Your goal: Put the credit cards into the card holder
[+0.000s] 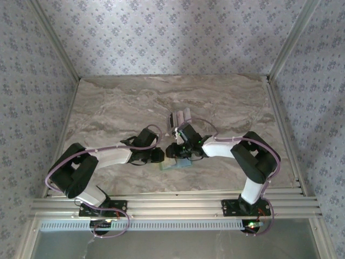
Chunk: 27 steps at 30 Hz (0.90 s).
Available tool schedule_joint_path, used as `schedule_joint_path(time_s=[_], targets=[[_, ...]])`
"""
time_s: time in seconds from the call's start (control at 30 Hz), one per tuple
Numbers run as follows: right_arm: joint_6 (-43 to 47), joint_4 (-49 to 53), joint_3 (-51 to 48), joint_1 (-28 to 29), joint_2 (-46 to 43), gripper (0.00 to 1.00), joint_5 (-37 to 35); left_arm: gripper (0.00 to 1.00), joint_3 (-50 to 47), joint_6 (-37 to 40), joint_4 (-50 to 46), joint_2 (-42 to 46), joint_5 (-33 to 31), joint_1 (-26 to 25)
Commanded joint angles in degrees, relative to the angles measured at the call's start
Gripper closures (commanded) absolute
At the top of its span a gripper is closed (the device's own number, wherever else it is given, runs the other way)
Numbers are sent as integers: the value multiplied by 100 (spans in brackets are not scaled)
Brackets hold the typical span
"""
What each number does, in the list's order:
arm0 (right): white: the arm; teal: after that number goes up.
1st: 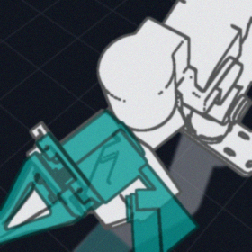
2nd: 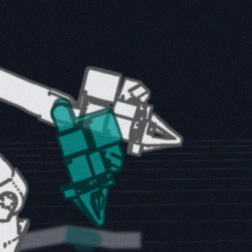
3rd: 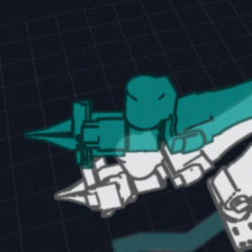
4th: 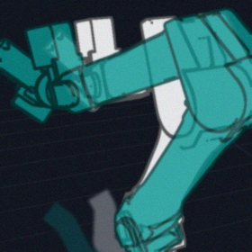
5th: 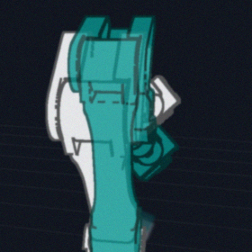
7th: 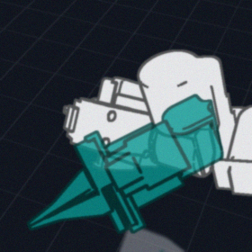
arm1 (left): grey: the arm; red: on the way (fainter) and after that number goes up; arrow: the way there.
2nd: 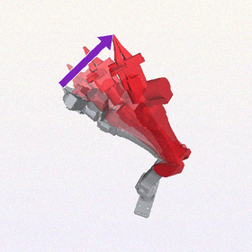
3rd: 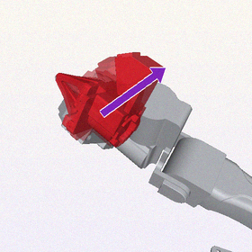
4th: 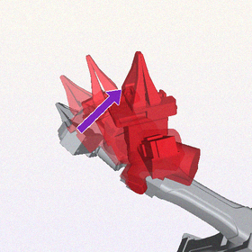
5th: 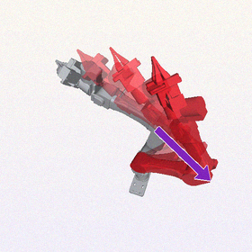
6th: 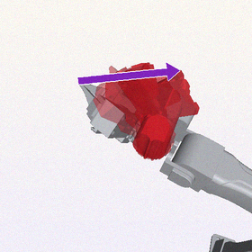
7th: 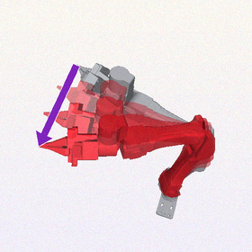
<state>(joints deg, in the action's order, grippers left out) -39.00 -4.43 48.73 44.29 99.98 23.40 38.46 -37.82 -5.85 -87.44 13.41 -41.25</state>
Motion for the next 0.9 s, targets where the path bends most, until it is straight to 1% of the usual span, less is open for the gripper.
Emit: schedule_joint_path(time_s=[0.0, 0.17, 0.2, 0.37, 0.57, 0.7, 0.73, 0.8, 0.87], targets=[[172, 468, 193, 38, -40, 66, 53, 79, -14, 152, -338, -3, 32, 27], [244, 811, 299, 81, -156, 56, -133, 75, 4, 184, -373, 23, 184, 86], [446, 889, 331, 95, -181, 54, -172, 74, 12, 188, -382, 31, 225, 99], [676, 1338, 526, 114, -306, 47, -405, 69, -5, 188, -330, 183, 420, 187], [863, 1699, 706, 115, -422, 39, -494, 63, -44, 196, -351, 507, 599, 340], [1008, 2004, 765, 84, -544, 39, -763, 62, -60, 255, -464, 663, 628, 459], [1059, 2097, 778, 63, -607, 41, -886, 62, -66, 277, -478, 675, 620, 482], [1191, 2359, 822, 34, -685, 47, -1188, 66, -73, 292, -480, 673, 617, 533], [1308, 2651, 941, -17, -679, 60, -1430, 71, -62, 294, -421, 603, 666, 555]])
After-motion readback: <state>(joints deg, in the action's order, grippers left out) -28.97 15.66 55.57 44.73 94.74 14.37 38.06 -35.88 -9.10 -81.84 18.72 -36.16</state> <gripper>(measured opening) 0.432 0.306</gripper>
